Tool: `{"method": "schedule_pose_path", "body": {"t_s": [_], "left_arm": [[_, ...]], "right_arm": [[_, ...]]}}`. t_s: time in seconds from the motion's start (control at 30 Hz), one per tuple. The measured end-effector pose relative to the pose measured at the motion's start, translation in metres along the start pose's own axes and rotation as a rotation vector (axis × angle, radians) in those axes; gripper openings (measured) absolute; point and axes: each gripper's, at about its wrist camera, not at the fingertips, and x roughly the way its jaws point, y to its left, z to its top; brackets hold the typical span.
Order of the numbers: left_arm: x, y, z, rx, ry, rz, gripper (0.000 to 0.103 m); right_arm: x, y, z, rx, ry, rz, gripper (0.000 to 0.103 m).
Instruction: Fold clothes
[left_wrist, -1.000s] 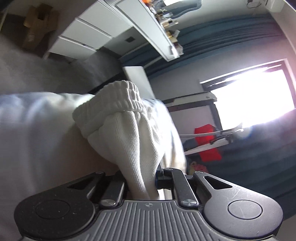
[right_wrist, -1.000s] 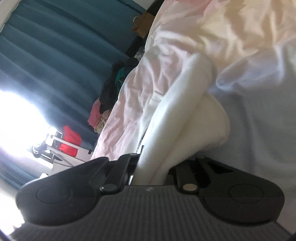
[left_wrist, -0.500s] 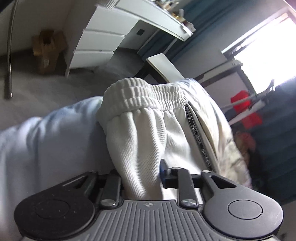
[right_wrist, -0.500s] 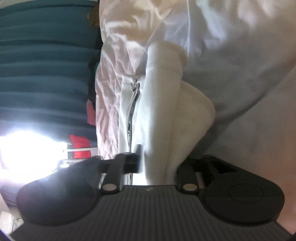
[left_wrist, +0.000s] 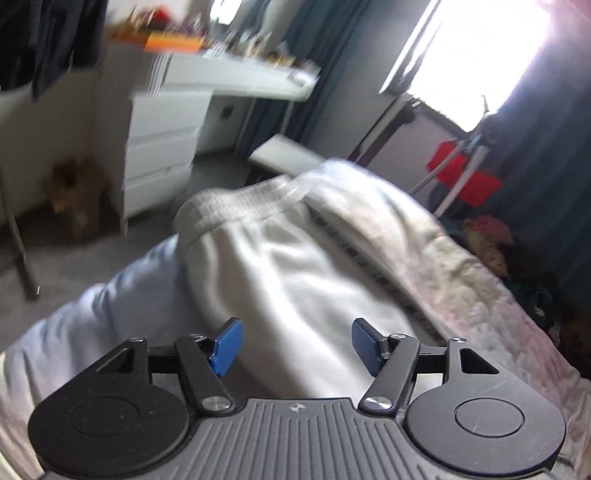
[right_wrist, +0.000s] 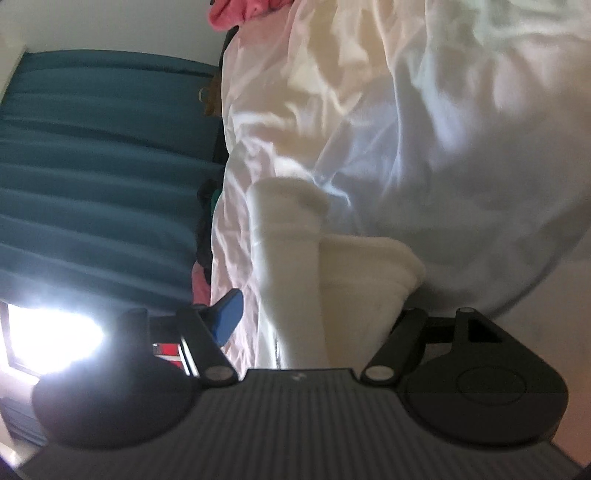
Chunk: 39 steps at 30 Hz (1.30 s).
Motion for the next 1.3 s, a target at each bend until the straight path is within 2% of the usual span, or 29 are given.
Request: {"method": "schedule_pose_path", "body": {"t_s": [0.1, 0.17, 0.27, 0.4, 0.5, 0.6, 0.7, 0.8, 0.9, 0.97, 1.0, 1.07, 1.13, 1.2, 1.3], "left_arm": [[-0.006, -0.034, -0.008, 0.057, -0.059, -0.061, 0.074], [-0.001, -0.058, -0.016, 0.079, -0.077, -0.081, 0.075], [0.022, -0.093, -0.032, 0.075, -0.037, -0.075, 0.076], [0.053, -0.141, -0.064, 0.174, 0.049, -0.123, 0.076], [0.066, -0.17, -0.09, 0.273, 0.058, -0.143, 0.076], [0.077, -0.195, -0.117, 0.365, 0.071, -0.198, 0.077], [0.088, -0.214, -0.153, 0.504, 0.071, -0.189, 0.077], [0.105, -0.219, -0.182, 0.613, 0.114, -0.161, 0.077], [0.106, -0.206, -0.192, 0.616, 0.101, -0.171, 0.077], [0.108, -0.205, -0.194, 0.632, 0.104, -0.167, 0.078], [0.11, -0.205, -0.194, 0.638, 0.108, -0.164, 0.078], [0.112, -0.205, -0.194, 0.648, 0.115, -0.16, 0.079], [0.11, -0.207, -0.195, 0.665, 0.114, -0.153, 0.08], [0.108, -0.207, -0.196, 0.663, 0.119, -0.153, 0.08], [0.106, -0.206, -0.192, 0.654, 0.125, -0.165, 0.081]], "right_arm": [[0.016, -0.003, 0.006, -0.056, 0.075, -0.084, 0.07], [0.018, -0.004, 0.008, -0.087, 0.117, -0.077, 0.07], [0.014, -0.006, 0.009, -0.11, 0.159, -0.064, 0.07], [0.004, -0.013, 0.012, -0.04, 0.107, -0.046, 0.07], [0.0, -0.015, 0.011, 0.02, 0.043, 0.003, 0.071], [-0.002, -0.012, 0.007, 0.043, -0.014, 0.058, 0.073], [-0.002, 0.006, 0.001, -0.058, -0.045, 0.04, 0.073], [0.005, 0.013, 0.0, -0.147, -0.009, -0.047, 0.073], [0.016, 0.004, 0.003, -0.143, 0.049, -0.099, 0.073], [0.02, 0.001, 0.004, -0.137, 0.054, -0.112, 0.072], [0.022, 0.007, 0.001, -0.18, 0.046, -0.146, 0.072], [0.026, 0.019, -0.005, -0.282, 0.027, -0.222, 0.052], [0.021, 0.032, -0.014, -0.35, -0.021, -0.238, 0.024], [0.016, 0.044, -0.024, -0.414, -0.073, -0.246, 0.018], [0.003, 0.074, -0.045, -0.549, -0.148, -0.182, 0.016]]}}
